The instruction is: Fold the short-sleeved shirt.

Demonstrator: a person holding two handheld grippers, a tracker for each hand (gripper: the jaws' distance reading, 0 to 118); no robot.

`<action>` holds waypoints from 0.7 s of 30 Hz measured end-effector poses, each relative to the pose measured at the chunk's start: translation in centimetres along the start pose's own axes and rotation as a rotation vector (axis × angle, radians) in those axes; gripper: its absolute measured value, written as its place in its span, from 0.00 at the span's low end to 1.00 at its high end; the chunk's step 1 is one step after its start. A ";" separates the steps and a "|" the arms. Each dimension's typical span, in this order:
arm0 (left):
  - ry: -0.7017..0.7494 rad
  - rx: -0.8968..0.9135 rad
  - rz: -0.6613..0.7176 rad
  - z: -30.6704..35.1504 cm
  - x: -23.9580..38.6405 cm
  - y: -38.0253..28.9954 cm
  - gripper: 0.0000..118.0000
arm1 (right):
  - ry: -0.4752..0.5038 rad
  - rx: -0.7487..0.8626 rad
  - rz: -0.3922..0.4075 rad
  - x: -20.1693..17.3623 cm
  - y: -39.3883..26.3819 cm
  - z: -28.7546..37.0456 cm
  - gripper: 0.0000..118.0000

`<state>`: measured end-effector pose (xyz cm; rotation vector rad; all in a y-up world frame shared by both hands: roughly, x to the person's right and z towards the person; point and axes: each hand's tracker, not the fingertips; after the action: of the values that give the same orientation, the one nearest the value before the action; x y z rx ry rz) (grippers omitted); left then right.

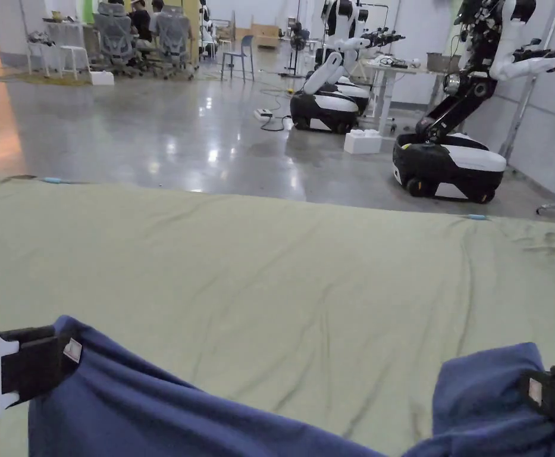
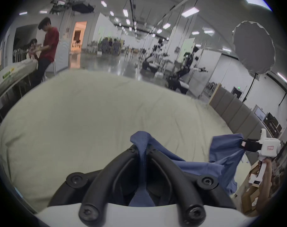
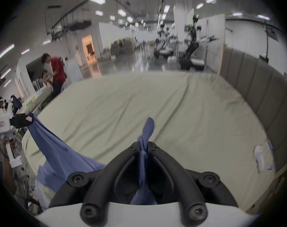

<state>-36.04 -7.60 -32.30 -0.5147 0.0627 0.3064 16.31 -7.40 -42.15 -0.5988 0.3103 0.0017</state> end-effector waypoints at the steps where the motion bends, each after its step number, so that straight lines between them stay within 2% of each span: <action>1: 0.007 0.033 -0.016 0.8 0.2 1.1 0.07 | -0.016 0.055 0.006 -0.1 0.9 1.5 0.08; 7: -0.019 0.251 -0.083 5.5 1.3 8.0 0.07 | 0.039 0.291 -0.014 -0.7 6.2 8.3 0.08; 11: 0.059 0.376 -0.162 7.7 2.1 12.9 0.07 | 0.023 0.419 -0.006 -0.9 10.0 10.7 0.08; 16: 0.092 0.449 -0.149 8.5 2.4 19.2 0.07 | 0.064 0.509 -0.054 -0.2 16.0 10.5 0.08; 21: 0.116 0.472 -0.106 6.8 3.1 25.7 0.07 | 0.032 0.537 -0.042 -0.6 22.9 8.0 0.08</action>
<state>-41.04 17.84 -38.99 -0.0655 0.2143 0.1495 15.91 16.05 -48.42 -0.0727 0.3126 -0.1284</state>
